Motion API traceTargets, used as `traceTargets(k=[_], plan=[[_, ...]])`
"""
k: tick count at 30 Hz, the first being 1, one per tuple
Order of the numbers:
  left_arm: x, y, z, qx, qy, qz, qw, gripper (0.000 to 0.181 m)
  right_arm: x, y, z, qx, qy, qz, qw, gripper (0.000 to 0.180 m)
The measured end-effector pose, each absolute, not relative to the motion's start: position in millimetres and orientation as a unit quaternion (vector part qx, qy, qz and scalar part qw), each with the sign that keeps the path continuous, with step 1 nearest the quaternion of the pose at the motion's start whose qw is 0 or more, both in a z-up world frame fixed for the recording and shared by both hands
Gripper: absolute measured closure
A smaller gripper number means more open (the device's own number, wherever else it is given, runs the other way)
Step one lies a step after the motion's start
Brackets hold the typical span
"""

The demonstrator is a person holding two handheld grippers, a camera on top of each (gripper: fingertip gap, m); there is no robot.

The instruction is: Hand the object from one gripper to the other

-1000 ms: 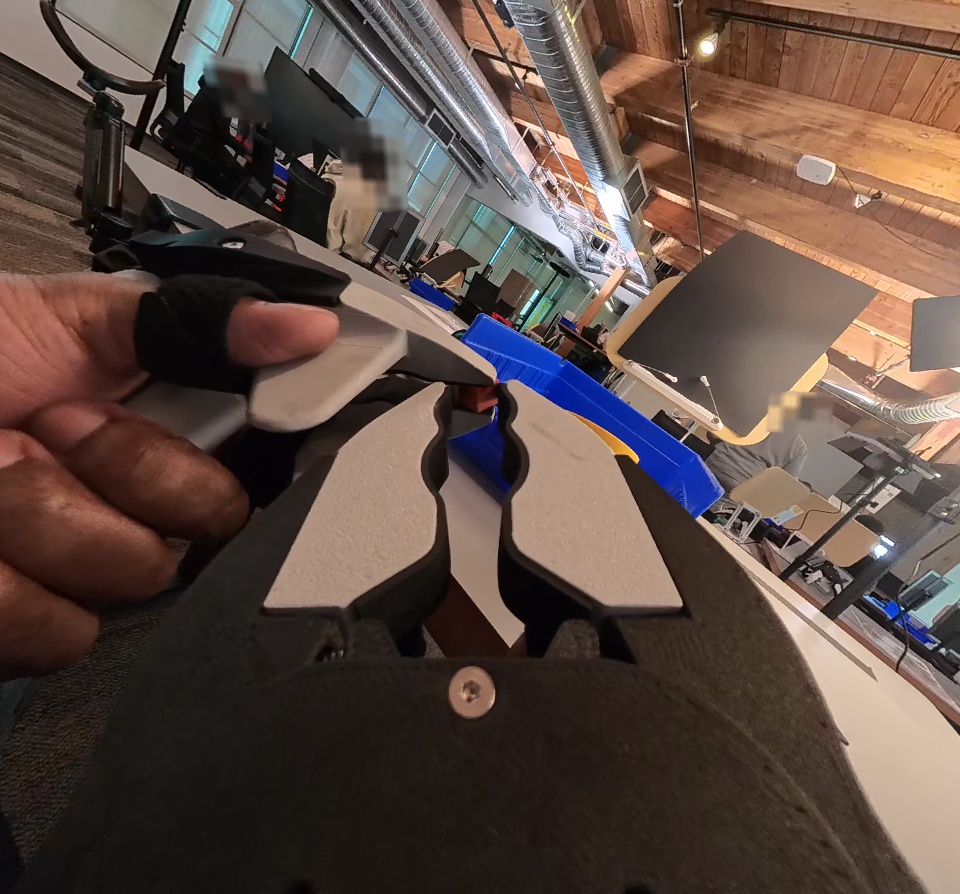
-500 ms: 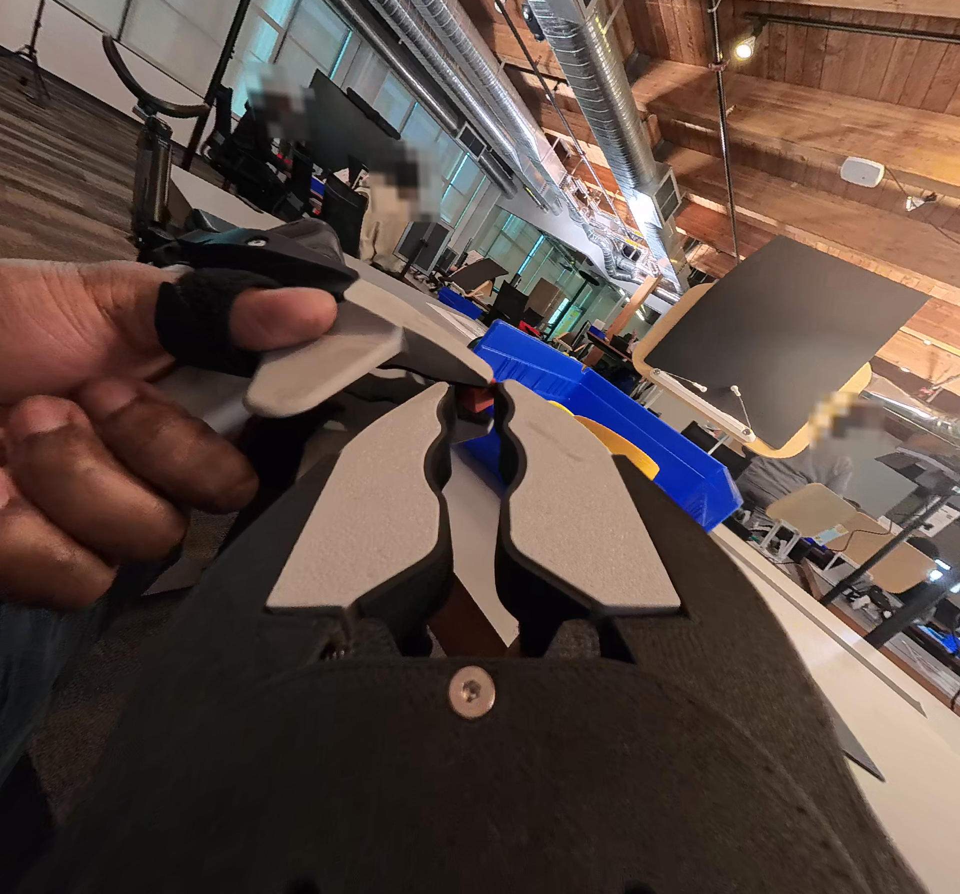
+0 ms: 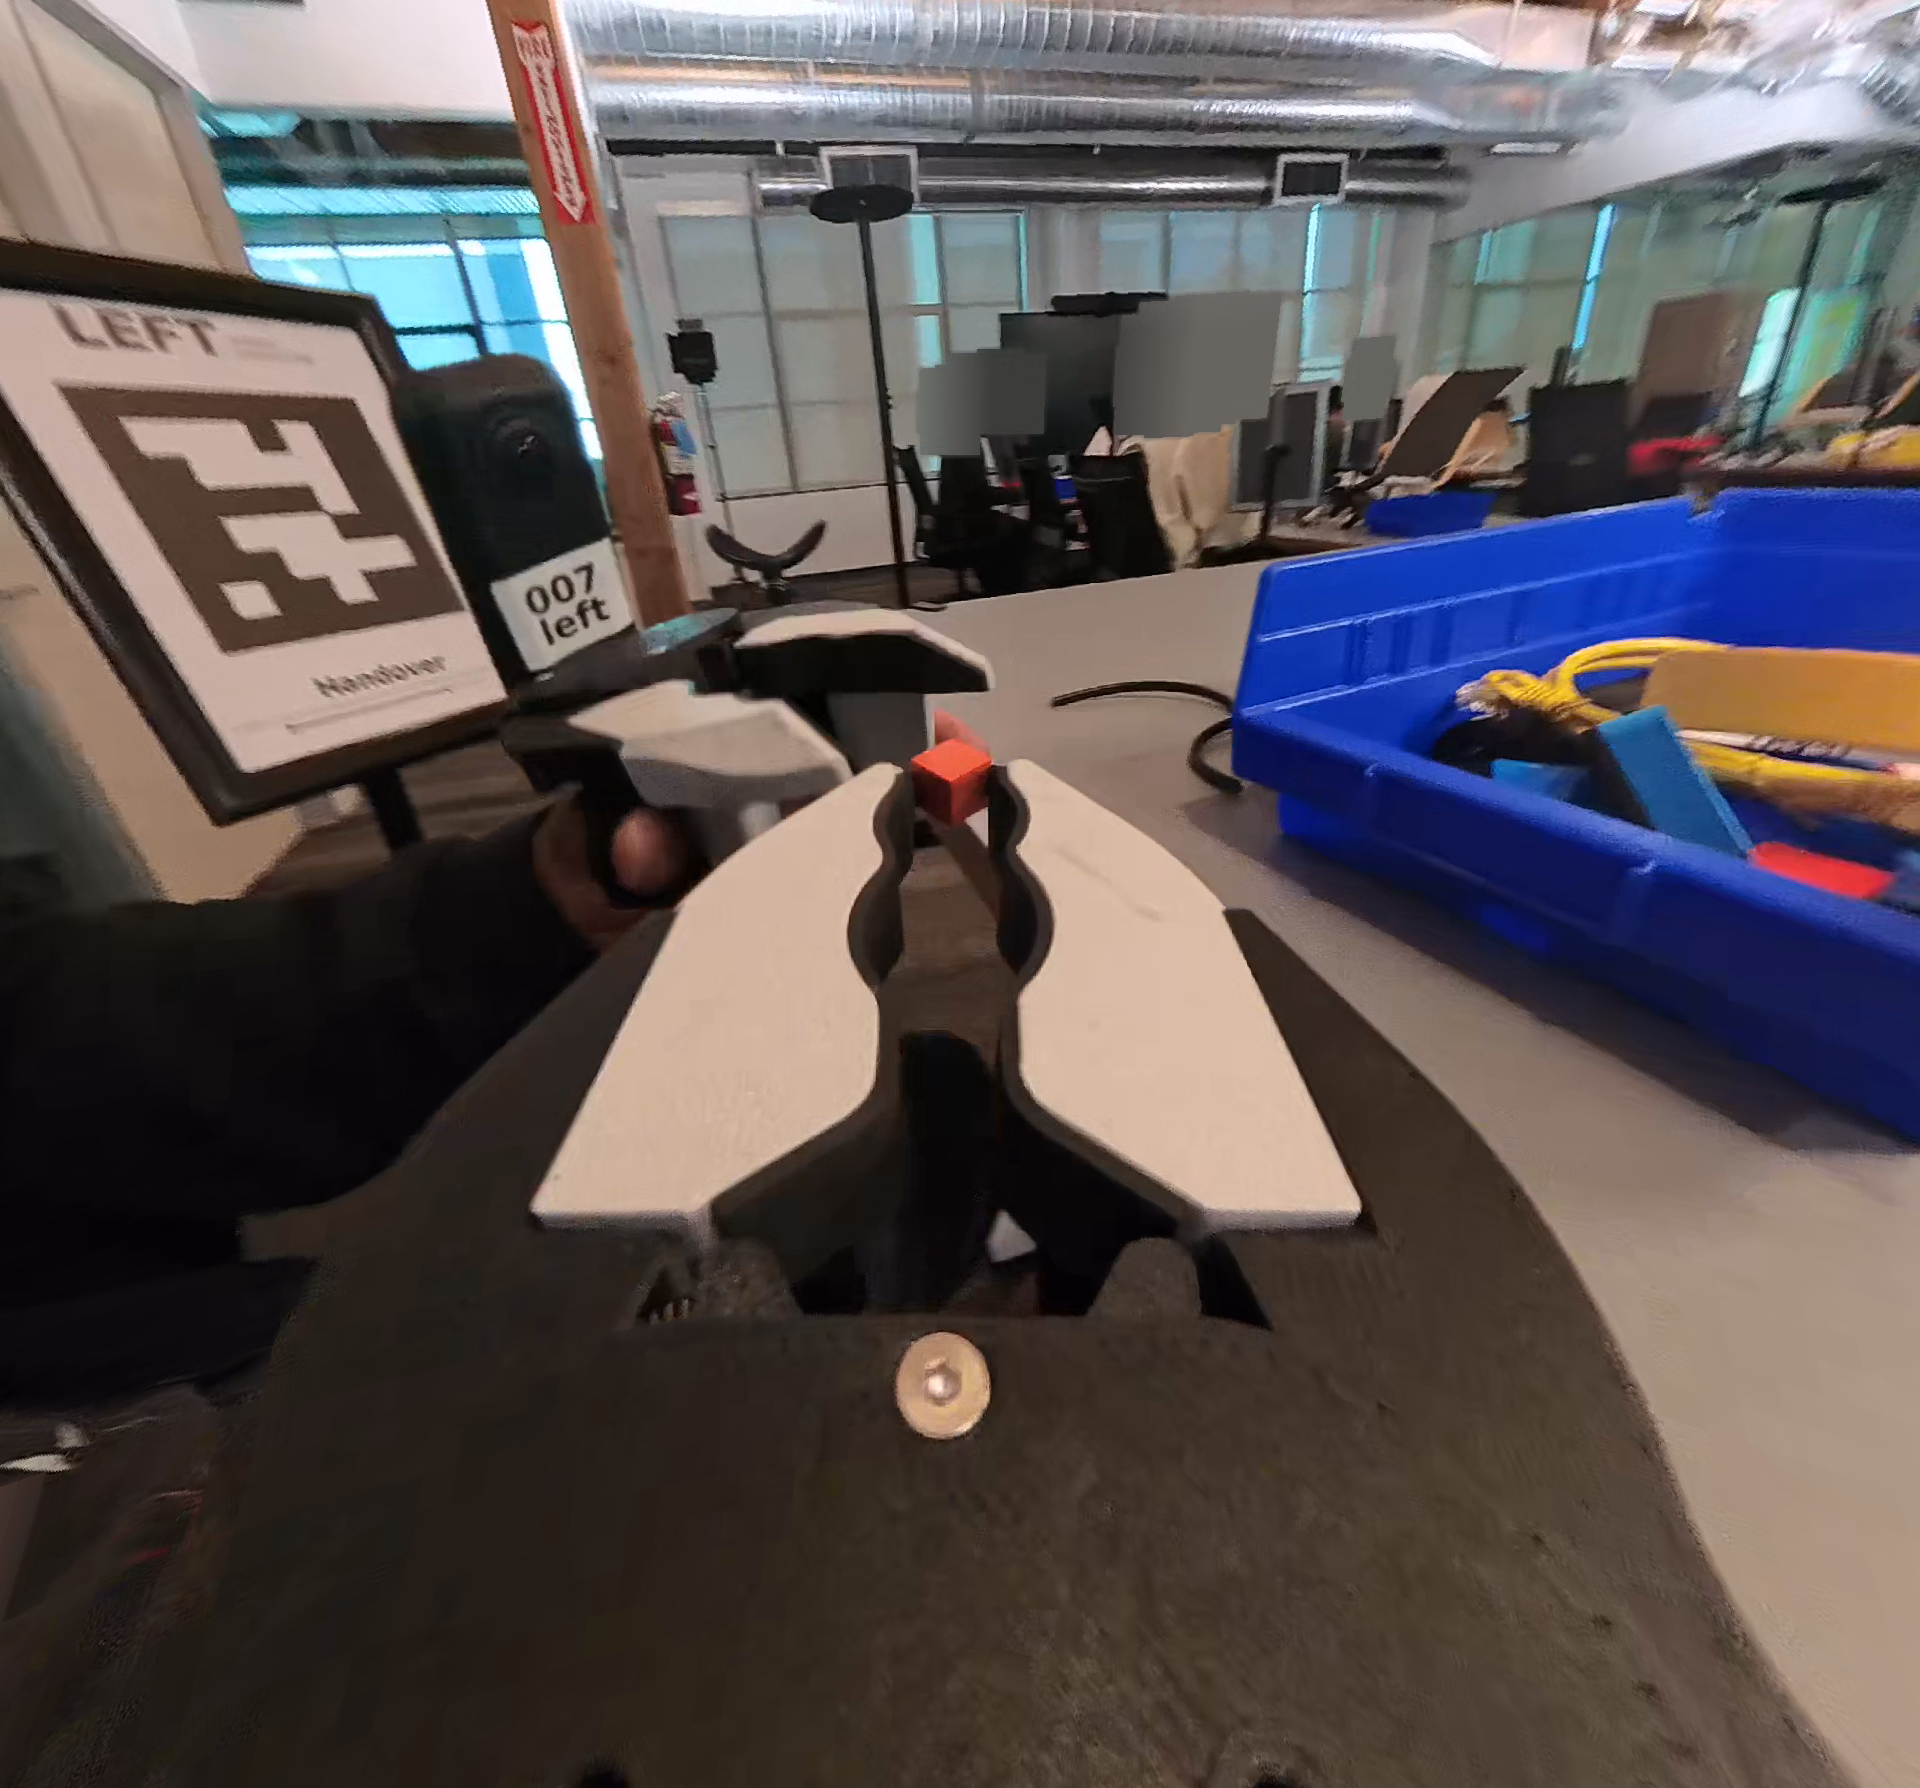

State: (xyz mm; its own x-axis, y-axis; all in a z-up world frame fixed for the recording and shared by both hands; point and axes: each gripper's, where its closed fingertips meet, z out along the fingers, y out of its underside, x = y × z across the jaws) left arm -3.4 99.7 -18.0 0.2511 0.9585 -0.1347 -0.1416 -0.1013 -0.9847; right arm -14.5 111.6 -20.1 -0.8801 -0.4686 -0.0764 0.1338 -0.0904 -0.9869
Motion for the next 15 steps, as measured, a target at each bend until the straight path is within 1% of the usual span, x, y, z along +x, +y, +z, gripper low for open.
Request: traceTargets(k=[2,4,8,15], plan=[[-2.3,102.1,-22.9,-0.593,-0.336,0.533,0.501,0.142,-13.0,112.3,-19.5,-0.119,0.644,-0.712,0.252,0.167],[-2.5,105.8,-25.4,-0.612,-0.312,0.563,0.461,0.142,-9.5,114.3,-18.7,-0.113,0.643,-0.697,0.298,0.167],[0.2,116.5,-21.7,-0.619,-0.263,0.599,0.434,0.143,-5.4,116.5,-21.0,-0.096,0.648,-0.656,0.374,0.166],[3.5,125.3,-29.7,-0.661,-0.187,0.643,0.340,0.148,4.4,121.3,-35.5,-0.110,0.681,-0.588,0.422,0.167]])
